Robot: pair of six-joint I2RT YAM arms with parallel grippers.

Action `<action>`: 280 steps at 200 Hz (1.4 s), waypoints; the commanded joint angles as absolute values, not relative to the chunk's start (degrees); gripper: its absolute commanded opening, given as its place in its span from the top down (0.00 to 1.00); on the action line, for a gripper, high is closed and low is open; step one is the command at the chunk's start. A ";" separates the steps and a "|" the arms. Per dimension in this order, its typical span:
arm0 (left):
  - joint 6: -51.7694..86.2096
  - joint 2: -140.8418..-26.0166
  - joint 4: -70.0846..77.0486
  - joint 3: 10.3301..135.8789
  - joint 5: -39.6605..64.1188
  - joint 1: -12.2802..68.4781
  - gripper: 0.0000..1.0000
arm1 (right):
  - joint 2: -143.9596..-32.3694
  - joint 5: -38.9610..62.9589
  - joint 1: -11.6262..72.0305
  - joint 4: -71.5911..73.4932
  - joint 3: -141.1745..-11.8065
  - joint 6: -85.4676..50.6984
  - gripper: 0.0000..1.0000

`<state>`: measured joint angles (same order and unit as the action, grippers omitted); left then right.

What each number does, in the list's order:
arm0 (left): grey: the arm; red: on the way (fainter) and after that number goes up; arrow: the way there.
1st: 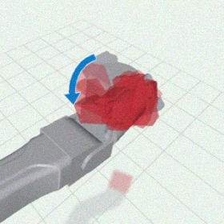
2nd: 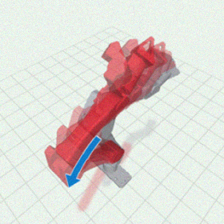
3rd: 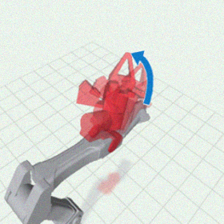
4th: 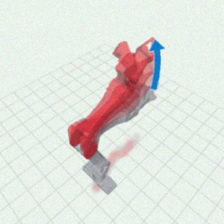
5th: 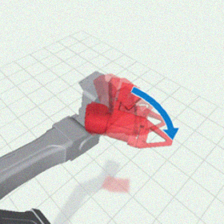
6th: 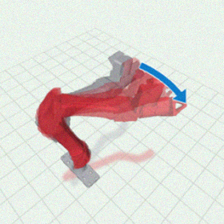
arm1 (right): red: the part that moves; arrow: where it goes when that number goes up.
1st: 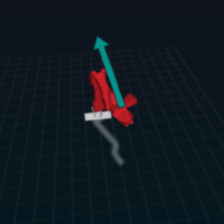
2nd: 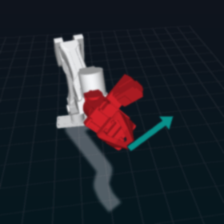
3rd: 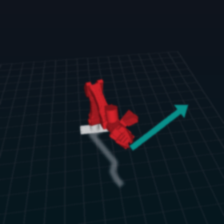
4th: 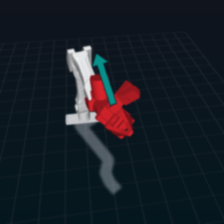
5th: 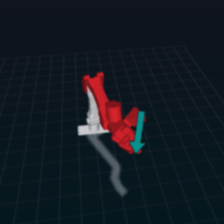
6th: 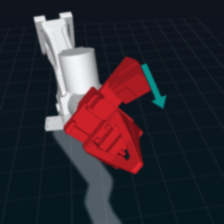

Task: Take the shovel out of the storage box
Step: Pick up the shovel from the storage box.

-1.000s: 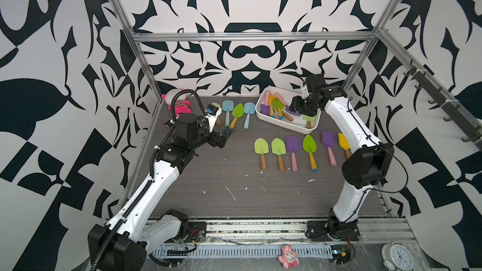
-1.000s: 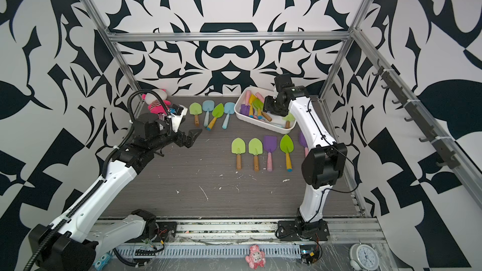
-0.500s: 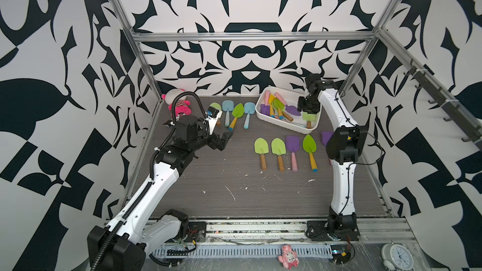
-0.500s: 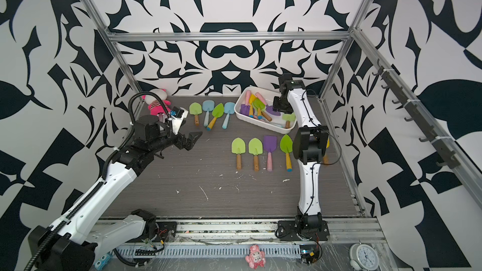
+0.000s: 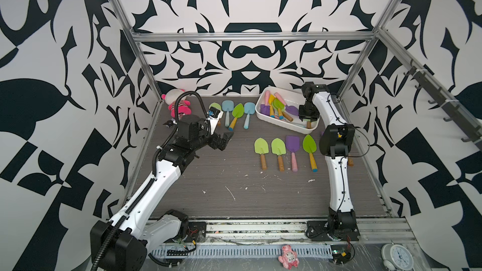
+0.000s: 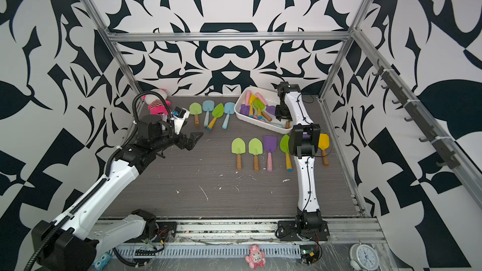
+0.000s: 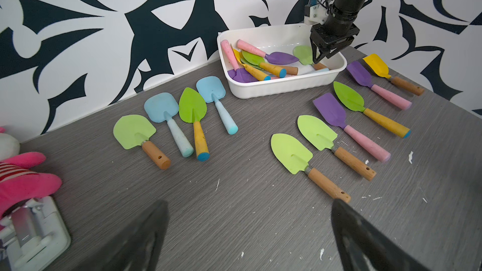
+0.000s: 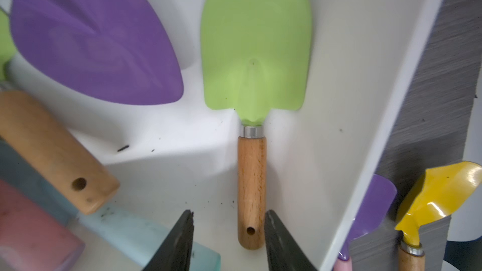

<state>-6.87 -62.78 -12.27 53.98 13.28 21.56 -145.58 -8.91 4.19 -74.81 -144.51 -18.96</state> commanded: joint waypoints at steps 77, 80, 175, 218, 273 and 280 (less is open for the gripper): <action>-6.59 -64.16 -11.66 55.63 12.79 21.80 0.01 | -149.41 -12.94 2.44 -74.87 -146.16 -22.75 0.59; -6.60 -64.18 -11.69 55.70 12.78 21.79 0.01 | -149.63 -12.71 2.38 -74.88 -146.16 -22.87 0.59; -8.30 -62.14 -13.60 56.05 9.65 21.80 0.01 | -146.75 -2.43 2.04 -65.14 -141.62 -23.02 0.93; -8.61 -60.73 -13.71 55.92 8.01 21.80 0.01 | -137.70 -2.26 2.09 -57.75 -134.65 -19.50 1.00; -8.88 -61.03 -12.93 55.72 7.34 21.79 0.01 | -130.89 -2.94 2.03 -56.44 -130.57 -17.41 1.00; -8.97 -61.13 -12.84 55.72 7.31 21.67 0.00 | -130.17 -3.23 2.03 -56.45 -130.09 -17.25 1.00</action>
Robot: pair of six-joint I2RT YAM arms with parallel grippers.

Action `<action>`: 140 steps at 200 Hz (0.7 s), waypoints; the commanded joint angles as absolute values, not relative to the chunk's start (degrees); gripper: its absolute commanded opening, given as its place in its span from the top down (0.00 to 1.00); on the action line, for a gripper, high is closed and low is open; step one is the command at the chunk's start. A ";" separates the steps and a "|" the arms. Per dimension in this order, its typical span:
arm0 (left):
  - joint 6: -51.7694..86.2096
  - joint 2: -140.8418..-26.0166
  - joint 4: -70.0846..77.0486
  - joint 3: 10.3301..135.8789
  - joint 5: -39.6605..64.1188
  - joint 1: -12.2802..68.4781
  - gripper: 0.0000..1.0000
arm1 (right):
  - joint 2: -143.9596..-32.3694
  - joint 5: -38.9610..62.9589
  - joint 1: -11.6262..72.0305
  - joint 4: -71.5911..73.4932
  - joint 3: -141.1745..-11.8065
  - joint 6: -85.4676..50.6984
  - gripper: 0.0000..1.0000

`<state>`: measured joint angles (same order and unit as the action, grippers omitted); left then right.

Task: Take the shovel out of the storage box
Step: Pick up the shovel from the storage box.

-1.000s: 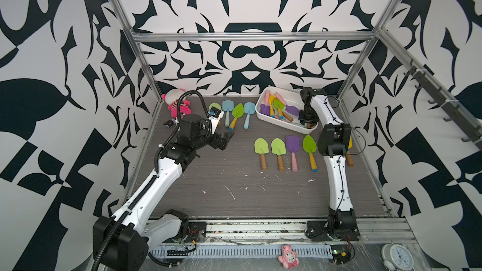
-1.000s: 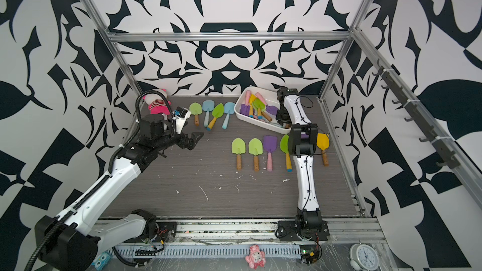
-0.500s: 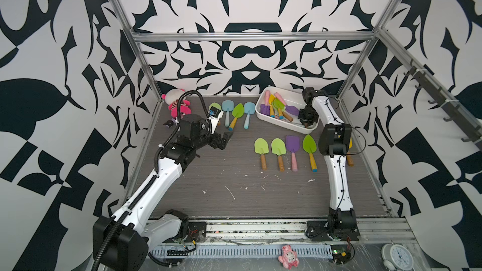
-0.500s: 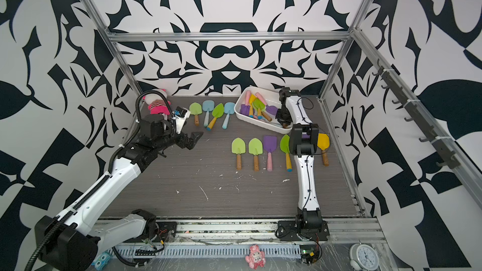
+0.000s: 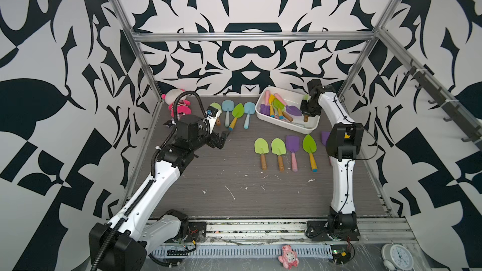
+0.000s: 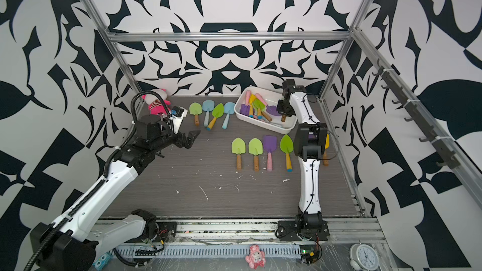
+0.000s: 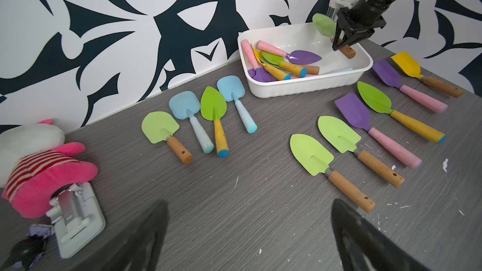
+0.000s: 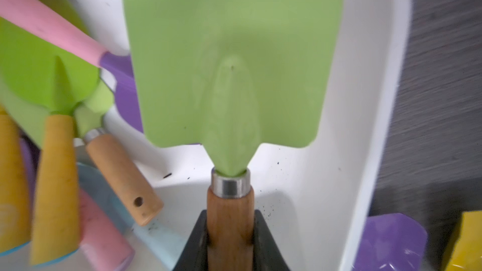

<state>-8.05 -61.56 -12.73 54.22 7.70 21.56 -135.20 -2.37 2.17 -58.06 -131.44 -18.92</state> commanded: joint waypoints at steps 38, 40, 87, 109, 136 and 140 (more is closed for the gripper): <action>-9.23 -61.53 -12.39 55.98 6.97 21.73 0.01 | -126.23 -3.36 2.09 -56.15 -127.24 -16.92 1.00; -9.23 -61.53 -12.39 55.96 6.97 21.65 0.01 | -125.91 -3.24 2.06 -55.98 -127.02 -16.84 1.00; -8.73 -62.05 -12.93 56.53 5.00 21.64 0.01 | -117.90 -0.88 2.17 -52.39 -117.14 -18.26 1.00; -8.05 -62.14 -12.66 56.53 4.08 21.44 0.00 | -113.40 0.78 2.67 -48.93 -110.06 -19.12 1.00; -7.57 -62.76 -12.88 57.08 3.78 21.31 0.01 | -108.90 2.27 3.25 -46.54 -103.57 -19.59 1.00; -7.59 -62.90 -12.96 57.25 3.70 21.19 0.01 | -108.18 2.63 3.41 -45.98 -102.59 -19.79 1.00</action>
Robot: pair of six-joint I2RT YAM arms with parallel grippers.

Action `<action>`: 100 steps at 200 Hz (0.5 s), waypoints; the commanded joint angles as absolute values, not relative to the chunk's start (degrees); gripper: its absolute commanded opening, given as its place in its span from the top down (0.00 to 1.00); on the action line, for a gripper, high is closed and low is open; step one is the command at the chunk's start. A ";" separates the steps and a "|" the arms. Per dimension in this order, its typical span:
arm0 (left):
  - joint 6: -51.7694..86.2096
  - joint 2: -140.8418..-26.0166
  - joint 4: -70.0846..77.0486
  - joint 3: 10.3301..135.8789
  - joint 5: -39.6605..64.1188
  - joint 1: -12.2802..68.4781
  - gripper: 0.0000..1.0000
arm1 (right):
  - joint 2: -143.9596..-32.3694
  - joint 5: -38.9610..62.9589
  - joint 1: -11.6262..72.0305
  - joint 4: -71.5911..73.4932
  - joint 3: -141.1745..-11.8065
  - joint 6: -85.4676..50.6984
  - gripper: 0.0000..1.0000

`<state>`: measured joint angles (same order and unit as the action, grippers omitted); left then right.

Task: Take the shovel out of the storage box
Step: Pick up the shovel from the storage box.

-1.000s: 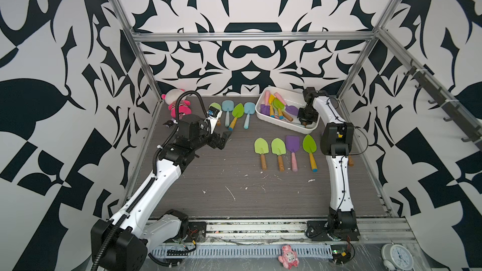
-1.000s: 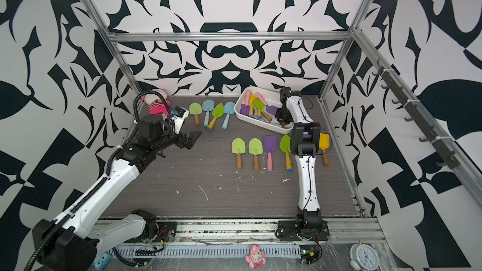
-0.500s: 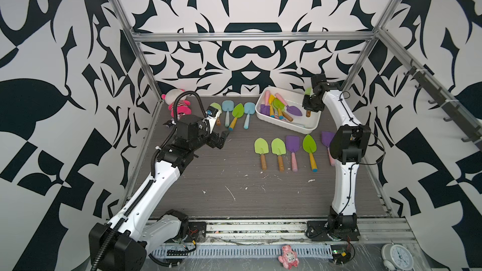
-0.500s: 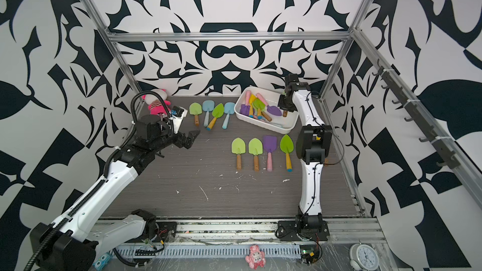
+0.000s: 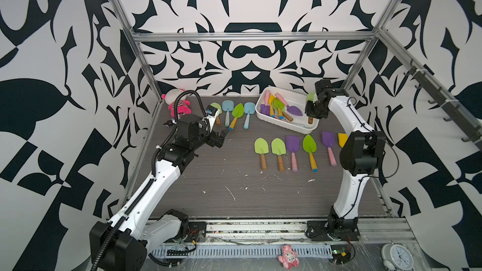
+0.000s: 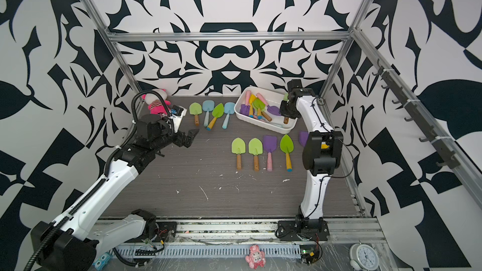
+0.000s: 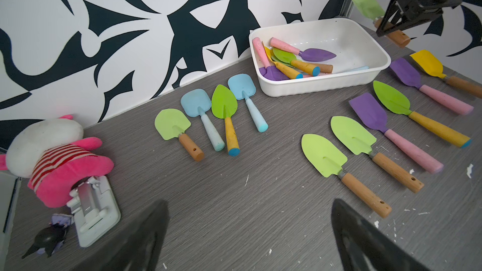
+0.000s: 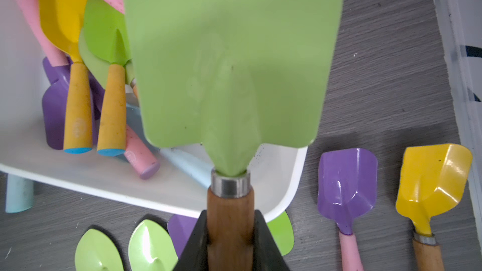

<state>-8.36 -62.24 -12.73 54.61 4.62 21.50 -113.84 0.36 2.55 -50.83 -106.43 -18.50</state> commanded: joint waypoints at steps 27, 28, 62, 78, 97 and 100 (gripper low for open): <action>-7.15 -64.12 -13.27 58.14 3.43 21.20 0.01 | -103.46 5.75 4.42 -42.40 -96.58 -21.41 1.00; -7.14 -64.14 -13.27 58.16 3.39 21.23 0.01 | -103.36 5.82 4.50 -42.25 -96.37 -21.47 1.00; -6.78 -65.24 -12.24 58.19 4.14 21.25 0.00 | -98.92 8.83 6.67 -38.74 -91.01 -24.01 1.00; -6.60 -65.68 -11.96 58.19 4.30 21.21 0.01 | -97.31 9.05 7.77 -37.48 -88.74 -25.06 1.00; -6.42 -66.04 -11.60 58.18 4.52 21.24 0.01 | -95.86 9.62 8.82 -35.87 -86.22 -26.77 1.00; -6.42 -66.14 -11.56 58.18 4.56 21.27 0.01 | -95.66 9.78 9.00 -35.60 -85.81 -27.00 1.00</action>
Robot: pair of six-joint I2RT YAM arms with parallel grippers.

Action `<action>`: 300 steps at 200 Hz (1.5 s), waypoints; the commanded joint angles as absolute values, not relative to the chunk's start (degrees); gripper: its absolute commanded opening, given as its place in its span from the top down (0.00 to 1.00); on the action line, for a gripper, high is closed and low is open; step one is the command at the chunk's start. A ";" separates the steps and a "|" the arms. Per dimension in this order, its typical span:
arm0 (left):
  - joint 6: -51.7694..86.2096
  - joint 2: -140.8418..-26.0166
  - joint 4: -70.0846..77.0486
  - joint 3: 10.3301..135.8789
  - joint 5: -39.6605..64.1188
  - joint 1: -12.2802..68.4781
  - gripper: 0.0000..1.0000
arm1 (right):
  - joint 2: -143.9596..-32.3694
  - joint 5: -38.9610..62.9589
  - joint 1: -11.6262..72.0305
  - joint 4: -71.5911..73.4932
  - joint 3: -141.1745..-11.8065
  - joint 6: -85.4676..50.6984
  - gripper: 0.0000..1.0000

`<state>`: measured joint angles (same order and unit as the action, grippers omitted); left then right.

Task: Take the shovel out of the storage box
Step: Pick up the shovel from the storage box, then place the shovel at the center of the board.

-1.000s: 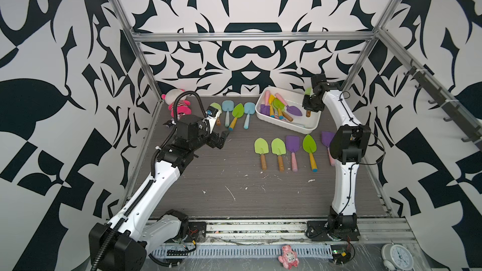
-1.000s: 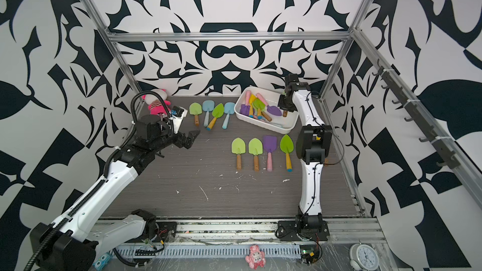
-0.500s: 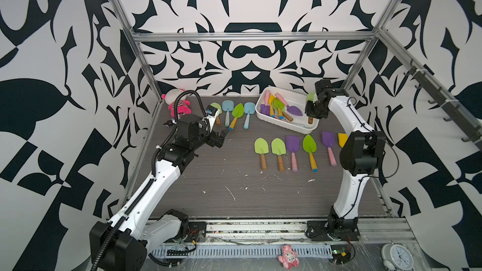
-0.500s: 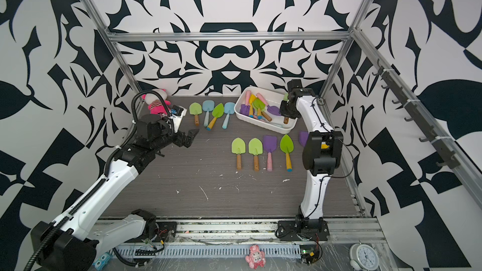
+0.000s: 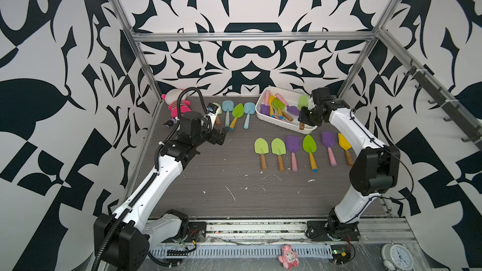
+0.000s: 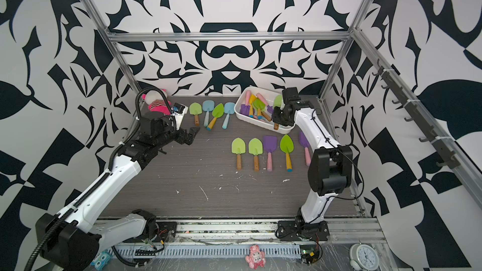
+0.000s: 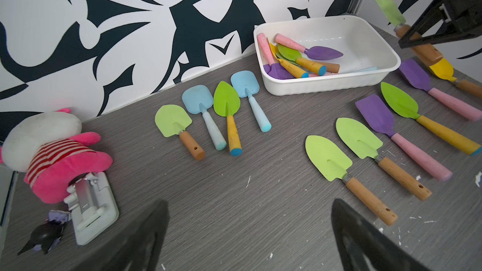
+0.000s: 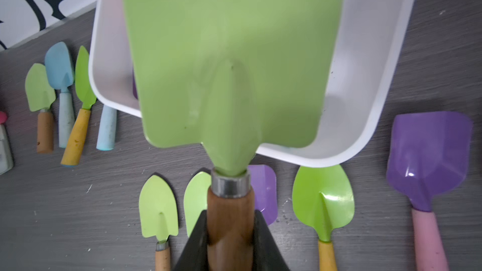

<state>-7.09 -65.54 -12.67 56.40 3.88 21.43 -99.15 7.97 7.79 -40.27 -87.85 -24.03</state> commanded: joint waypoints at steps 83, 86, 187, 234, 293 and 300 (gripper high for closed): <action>-7.19 -66.02 -10.21 57.00 5.59 21.15 0.01 | -94.66 7.96 16.06 -33.55 -83.15 -31.09 1.00; -7.17 -66.02 -10.15 57.04 5.74 21.14 0.01 | -94.66 7.92 16.38 -33.42 -83.02 -31.37 1.00; -7.26 -65.57 -9.05 55.46 7.39 20.78 0.01 | -96.68 7.28 28.47 -28.75 -78.95 -39.99 1.00; -7.12 -65.04 -9.05 55.02 8.05 20.79 0.01 | -97.64 7.97 31.12 -28.75 -79.27 -41.27 1.00; -6.77 -64.12 -9.05 54.28 8.13 20.79 0.01 | -98.00 9.00 33.01 -28.89 -79.22 -42.12 1.00; -6.75 -63.89 -9.03 54.04 8.02 20.78 0.01 | -98.00 9.09 33.18 -28.98 -79.26 -42.24 1.00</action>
